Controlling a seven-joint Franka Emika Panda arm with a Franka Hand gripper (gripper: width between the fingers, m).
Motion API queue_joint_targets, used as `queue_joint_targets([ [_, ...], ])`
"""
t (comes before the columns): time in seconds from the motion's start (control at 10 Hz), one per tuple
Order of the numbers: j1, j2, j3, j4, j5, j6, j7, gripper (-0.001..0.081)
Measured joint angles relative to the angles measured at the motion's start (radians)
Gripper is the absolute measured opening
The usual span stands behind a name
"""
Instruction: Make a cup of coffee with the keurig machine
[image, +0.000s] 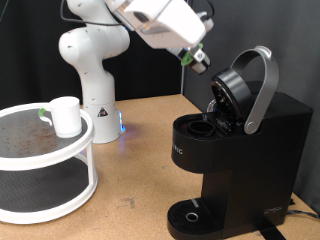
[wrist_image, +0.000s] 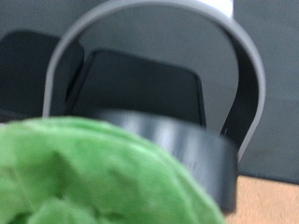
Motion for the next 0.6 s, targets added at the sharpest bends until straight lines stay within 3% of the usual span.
queue_joint_targets([
  [0.6, 0.002, 0.086, 0.014, -0.076, -0.019, 0.118, -0.003, 0.0466],
])
